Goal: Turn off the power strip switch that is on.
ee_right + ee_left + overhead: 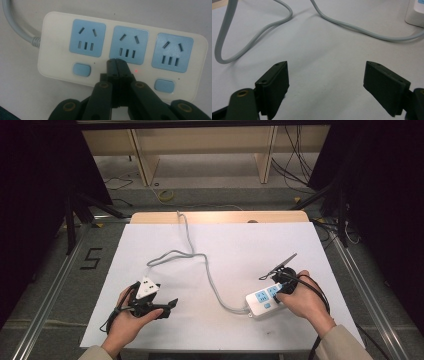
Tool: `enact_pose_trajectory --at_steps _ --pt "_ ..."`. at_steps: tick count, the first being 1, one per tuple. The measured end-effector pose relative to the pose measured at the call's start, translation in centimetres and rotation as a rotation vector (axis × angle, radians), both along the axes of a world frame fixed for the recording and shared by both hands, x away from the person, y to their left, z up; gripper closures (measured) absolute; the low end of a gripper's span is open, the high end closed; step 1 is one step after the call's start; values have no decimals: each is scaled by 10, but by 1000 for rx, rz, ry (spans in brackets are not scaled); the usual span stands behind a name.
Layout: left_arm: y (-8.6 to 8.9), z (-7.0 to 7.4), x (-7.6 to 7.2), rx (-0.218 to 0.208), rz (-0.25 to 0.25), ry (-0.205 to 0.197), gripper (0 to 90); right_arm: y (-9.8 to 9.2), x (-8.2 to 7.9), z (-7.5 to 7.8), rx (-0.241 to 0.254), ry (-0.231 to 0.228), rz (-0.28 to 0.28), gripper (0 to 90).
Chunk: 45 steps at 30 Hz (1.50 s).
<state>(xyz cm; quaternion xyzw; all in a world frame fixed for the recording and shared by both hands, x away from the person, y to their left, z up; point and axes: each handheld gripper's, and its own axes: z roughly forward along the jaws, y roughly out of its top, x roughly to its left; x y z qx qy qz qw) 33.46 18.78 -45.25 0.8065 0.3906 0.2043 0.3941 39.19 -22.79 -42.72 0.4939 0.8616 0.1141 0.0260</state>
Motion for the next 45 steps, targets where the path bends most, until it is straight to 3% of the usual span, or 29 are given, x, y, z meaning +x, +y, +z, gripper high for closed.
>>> enact_pose_trajectory --at_steps 13,17,33,45 --pt "1 0 0 2 -3 -1 199 2 0 3 -58 -16 9 900" --pt "0 0 0 -1 -1 0 199 -2 1 3 -44 -8 -3 900" --pt "0 0 -1 2 -2 -6 199 4 -1 1 -86 -20 6 900" --pt "-1 0 -1 4 -3 -4 200 2 -1 0 -70 -16 -4 900"
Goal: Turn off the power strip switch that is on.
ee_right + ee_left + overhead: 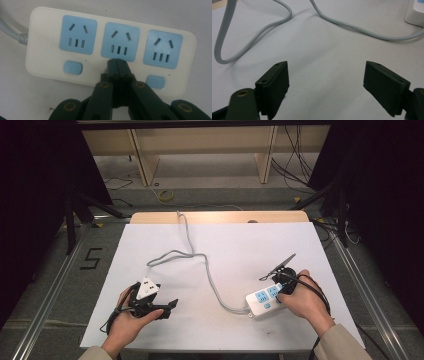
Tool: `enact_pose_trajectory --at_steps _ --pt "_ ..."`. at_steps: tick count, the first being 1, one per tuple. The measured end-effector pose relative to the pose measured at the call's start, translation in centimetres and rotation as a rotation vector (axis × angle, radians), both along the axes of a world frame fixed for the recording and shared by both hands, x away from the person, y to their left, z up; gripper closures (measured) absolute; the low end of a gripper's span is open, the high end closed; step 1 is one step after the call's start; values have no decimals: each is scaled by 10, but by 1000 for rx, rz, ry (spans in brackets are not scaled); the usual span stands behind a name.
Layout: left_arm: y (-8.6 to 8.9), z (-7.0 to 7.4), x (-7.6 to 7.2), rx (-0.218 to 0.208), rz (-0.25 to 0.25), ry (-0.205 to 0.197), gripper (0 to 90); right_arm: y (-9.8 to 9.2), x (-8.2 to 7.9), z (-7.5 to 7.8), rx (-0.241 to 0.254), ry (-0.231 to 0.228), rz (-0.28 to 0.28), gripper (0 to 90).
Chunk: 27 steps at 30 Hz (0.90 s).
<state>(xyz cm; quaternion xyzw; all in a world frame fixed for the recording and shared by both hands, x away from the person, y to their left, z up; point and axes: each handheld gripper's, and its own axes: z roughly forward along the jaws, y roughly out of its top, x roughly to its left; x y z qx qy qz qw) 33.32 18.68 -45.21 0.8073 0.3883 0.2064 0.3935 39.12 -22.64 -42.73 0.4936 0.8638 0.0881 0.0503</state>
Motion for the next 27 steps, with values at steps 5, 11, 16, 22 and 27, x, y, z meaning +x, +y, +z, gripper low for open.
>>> enact_pose_trajectory --at_steps 5,11,16,22,27 --pt "0 0 0 1 -1 2 200 -1 0 0 6 0 -4 900" --pt "0 0 1 -2 2 -2 200 -4 1 1 28 2 -2 900" --pt "1 0 1 2 -1 -3 200 -7 0 1 45 3 -10 900" --pt "0 1 0 5 -4 -4 200 -6 1 1 40 3 -4 900" --pt "0 0 1 0 0 -5 200 -6 1 1 39 7 -2 900"
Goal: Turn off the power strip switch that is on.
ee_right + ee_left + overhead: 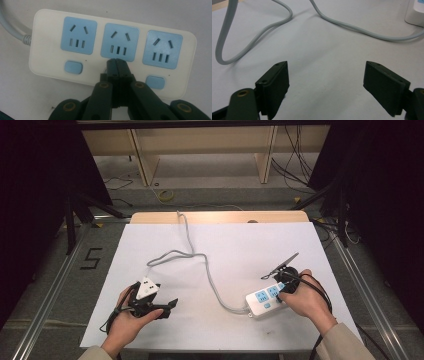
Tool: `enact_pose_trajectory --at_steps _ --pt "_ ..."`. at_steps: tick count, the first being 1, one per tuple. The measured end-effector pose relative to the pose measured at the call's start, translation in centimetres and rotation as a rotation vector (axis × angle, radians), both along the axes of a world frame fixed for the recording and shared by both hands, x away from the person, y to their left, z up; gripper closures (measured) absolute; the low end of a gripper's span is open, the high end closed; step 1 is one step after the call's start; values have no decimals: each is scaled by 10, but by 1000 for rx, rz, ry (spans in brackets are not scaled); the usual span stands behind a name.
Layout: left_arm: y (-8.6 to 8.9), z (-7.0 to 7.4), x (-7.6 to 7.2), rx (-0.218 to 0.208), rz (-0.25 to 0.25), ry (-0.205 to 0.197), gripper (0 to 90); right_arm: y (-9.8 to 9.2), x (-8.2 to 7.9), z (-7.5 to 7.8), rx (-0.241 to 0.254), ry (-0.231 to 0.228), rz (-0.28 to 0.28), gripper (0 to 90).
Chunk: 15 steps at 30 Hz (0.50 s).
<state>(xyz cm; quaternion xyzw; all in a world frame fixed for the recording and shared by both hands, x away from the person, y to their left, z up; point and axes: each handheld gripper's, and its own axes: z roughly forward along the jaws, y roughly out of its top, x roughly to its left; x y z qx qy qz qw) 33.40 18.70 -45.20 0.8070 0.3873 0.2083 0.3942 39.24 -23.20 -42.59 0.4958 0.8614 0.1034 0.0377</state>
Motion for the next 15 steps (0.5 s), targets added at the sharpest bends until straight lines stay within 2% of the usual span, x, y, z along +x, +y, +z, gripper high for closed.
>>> enact_pose_trajectory --at_steps 15 --pt "0 0 0 0 -1 0 200 -1 -1 5 10 -23 5 900"
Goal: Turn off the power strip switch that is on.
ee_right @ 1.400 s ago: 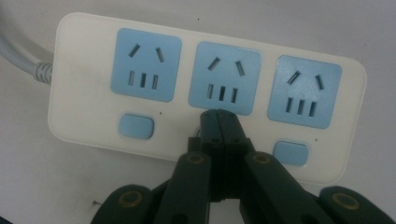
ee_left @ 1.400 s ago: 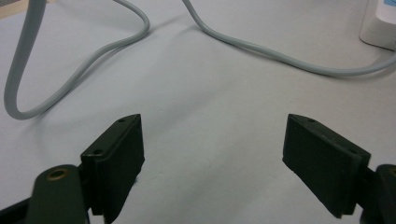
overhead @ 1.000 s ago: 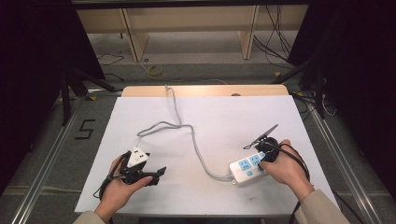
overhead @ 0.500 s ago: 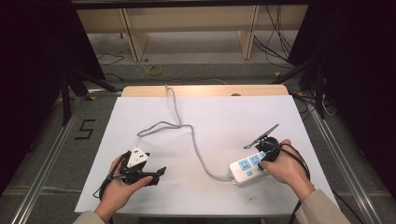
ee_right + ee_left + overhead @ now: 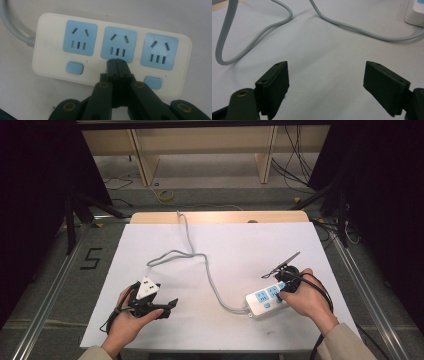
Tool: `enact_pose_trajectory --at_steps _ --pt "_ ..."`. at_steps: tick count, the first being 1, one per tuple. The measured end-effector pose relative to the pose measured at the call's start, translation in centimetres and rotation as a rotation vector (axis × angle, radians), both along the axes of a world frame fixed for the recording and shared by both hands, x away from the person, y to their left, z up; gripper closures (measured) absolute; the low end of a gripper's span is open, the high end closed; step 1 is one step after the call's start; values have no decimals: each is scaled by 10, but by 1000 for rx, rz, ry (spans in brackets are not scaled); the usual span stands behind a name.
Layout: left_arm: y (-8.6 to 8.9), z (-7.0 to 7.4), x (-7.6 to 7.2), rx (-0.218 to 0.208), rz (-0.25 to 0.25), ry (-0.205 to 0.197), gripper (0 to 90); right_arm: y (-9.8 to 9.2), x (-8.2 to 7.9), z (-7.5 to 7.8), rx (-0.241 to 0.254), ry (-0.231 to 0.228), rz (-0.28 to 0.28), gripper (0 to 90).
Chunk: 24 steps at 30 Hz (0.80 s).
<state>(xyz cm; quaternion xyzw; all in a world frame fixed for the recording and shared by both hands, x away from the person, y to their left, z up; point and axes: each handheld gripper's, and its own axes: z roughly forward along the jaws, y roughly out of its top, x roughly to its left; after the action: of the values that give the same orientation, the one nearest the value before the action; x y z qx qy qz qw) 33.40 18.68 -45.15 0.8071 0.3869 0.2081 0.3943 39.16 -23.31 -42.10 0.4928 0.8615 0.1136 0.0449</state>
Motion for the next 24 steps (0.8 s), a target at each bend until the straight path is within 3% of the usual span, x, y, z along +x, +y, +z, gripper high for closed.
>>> enact_pose_trajectory --at_steps 16,20,24 --pt "0 -1 1 0 -2 2 200 -3 0 5 36 -37 1 900" --pt "0 0 0 1 -3 1 200 -5 -1 7 54 -59 7 900" --pt "0 -1 1 -1 -2 1 200 -8 -1 9 83 -111 17 900"
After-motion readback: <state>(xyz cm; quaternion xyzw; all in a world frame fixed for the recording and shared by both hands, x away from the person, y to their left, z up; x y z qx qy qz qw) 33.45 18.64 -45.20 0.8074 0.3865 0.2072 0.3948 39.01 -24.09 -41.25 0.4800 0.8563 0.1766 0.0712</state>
